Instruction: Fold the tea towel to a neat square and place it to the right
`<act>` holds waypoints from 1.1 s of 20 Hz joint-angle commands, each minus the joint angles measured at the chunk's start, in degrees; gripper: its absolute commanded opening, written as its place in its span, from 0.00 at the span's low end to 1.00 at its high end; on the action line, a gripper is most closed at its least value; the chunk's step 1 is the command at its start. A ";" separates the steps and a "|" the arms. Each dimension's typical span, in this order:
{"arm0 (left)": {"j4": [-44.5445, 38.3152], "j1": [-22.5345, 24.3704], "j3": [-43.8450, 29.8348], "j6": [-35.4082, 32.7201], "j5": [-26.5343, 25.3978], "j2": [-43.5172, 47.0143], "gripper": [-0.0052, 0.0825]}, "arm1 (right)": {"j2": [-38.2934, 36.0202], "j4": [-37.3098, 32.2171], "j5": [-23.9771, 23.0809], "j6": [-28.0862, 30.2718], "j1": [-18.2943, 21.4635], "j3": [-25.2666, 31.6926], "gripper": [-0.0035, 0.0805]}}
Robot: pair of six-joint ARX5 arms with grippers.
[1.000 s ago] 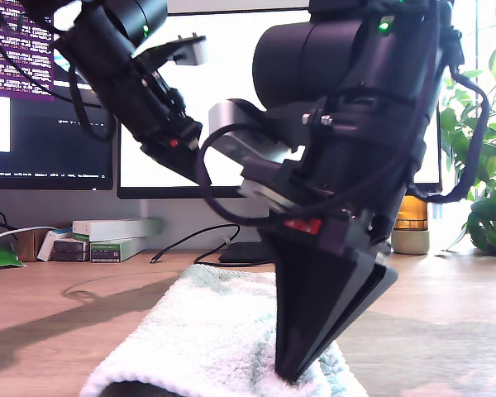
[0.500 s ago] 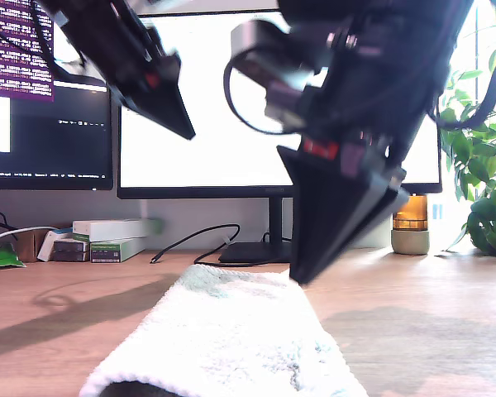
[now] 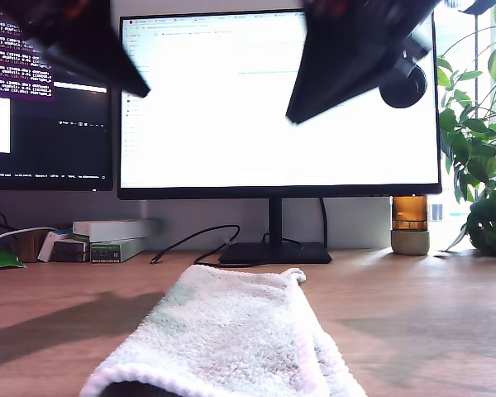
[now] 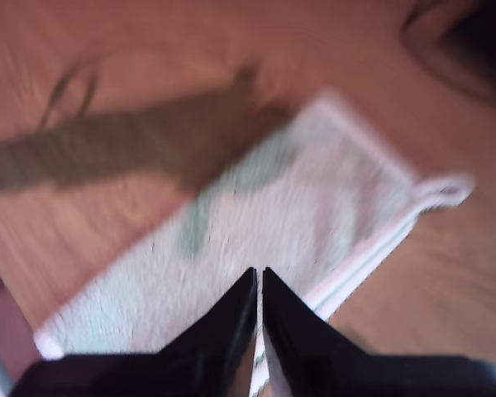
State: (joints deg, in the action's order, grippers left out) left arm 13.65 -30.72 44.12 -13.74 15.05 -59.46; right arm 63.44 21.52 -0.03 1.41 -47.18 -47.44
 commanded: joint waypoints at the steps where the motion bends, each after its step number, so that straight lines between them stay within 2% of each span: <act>1: -3.69 -0.15 -5.33 1.86 0.92 5.11 0.03 | -3.80 -3.04 -0.15 0.09 -0.42 6.62 0.03; 3: -5.88 -0.20 -10.32 3.61 2.29 10.45 0.03 | -9.77 -5.18 -0.17 0.11 -1.20 11.47 0.03; 6: -5.84 -0.55 -15.76 6.88 3.48 17.55 0.03 | -17.94 -3.96 -0.17 -0.09 -1.68 16.65 0.03; 9: -3.76 -3.21 -19.02 9.77 3.98 22.25 0.03 | -23.52 1.81 -0.13 -0.04 -2.29 19.21 0.03; 12: 0.66 -6.97 -19.47 9.90 4.00 23.10 0.03 | -24.24 7.06 -0.15 0.11 -2.47 19.37 0.03; 15: 3.39 -8.96 -19.47 10.27 3.98 23.08 0.03 | -24.24 7.13 -0.15 0.13 -2.47 19.37 0.03; 18: 8.04 -9.86 -19.47 6.40 4.00 23.08 0.03 | -24.24 5.95 -0.20 0.22 -2.47 19.37 0.03; 20: 9.77 -10.32 -19.47 2.64 4.00 23.08 0.03 | -24.22 5.86 -0.07 4.31 -2.67 19.37 0.03; 22: 10.80 -10.88 -19.45 -2.25 3.98 22.99 0.10 | -23.61 6.12 1.95 14.19 -2.75 19.37 0.04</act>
State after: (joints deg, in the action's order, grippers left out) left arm 24.43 -41.30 25.61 -14.50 18.98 -36.14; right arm 39.38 27.92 1.17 11.62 -49.36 -29.32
